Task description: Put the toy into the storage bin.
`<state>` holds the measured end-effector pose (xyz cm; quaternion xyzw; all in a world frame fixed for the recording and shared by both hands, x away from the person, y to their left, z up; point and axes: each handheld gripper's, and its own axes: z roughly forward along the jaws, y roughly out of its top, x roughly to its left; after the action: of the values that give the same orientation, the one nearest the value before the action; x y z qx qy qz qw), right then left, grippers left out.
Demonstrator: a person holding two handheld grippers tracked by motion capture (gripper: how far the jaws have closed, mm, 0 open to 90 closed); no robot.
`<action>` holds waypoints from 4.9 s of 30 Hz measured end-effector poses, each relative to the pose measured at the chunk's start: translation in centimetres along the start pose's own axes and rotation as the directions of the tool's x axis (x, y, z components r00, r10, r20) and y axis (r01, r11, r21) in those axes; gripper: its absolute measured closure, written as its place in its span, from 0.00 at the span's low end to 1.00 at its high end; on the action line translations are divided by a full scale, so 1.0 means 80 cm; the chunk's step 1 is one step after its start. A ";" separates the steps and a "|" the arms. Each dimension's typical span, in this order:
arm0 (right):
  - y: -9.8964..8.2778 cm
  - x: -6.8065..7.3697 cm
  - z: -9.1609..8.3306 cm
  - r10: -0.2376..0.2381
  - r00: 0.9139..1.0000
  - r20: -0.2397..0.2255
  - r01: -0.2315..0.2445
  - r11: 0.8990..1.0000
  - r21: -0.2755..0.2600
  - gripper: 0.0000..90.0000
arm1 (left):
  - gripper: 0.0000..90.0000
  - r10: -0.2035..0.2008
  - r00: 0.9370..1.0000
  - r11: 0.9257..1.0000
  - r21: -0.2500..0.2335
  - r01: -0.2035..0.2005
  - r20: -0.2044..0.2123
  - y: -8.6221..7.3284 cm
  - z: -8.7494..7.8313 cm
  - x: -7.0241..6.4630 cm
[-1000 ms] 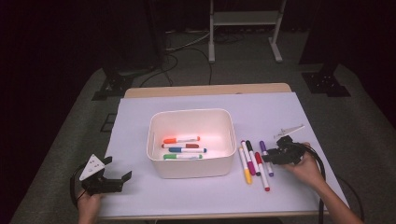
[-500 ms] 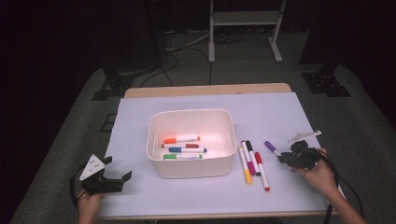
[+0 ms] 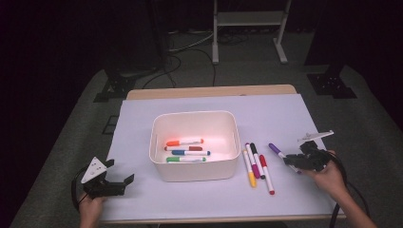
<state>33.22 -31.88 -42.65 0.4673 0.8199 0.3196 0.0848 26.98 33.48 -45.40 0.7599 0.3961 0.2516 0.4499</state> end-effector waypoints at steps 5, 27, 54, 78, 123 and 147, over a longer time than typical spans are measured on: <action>0.011 0.009 -0.016 -0.015 0.999 -0.037 0.014 0.999 -0.031 0.84 | 0.00 0.001 1.000 1.000 0.001 -0.001 0.000 0.000 0.000 0.000; 0.111 0.085 -0.090 -0.176 0.972 -0.153 0.158 0.979 -0.125 0.84 | 0.00 -0.004 1.000 1.000 -0.001 0.004 0.002 0.000 0.000 0.000; 0.208 0.212 -0.072 -0.413 0.864 -0.290 0.385 0.911 -0.149 0.84 | 0.00 -0.010 1.000 1.000 -0.005 0.010 0.008 0.000 -0.001 0.001; 0.238 0.265 0.017 -0.487 0.762 -0.426 0.488 0.865 -0.116 0.84 | 0.00 -0.010 1.000 1.000 -0.007 0.010 0.011 0.000 -0.001 0.002; 0.242 0.310 0.112 -0.533 0.706 -0.466 0.606 0.796 0.008 0.75 | 0.00 -0.023 1.000 1.000 -0.016 0.023 0.019 -0.001 -0.002 0.004; 0.210 0.199 -0.015 -0.439 0.816 -0.376 0.430 0.896 -0.113 0.65 | 0.00 -0.010 1.000 1.000 -0.007 0.010 0.010 0.000 -0.001 0.001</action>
<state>35.94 -13.32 -29.05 0.1934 0.9011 0.3880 -0.0051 27.00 33.61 -45.38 0.7576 0.3966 0.2468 0.4560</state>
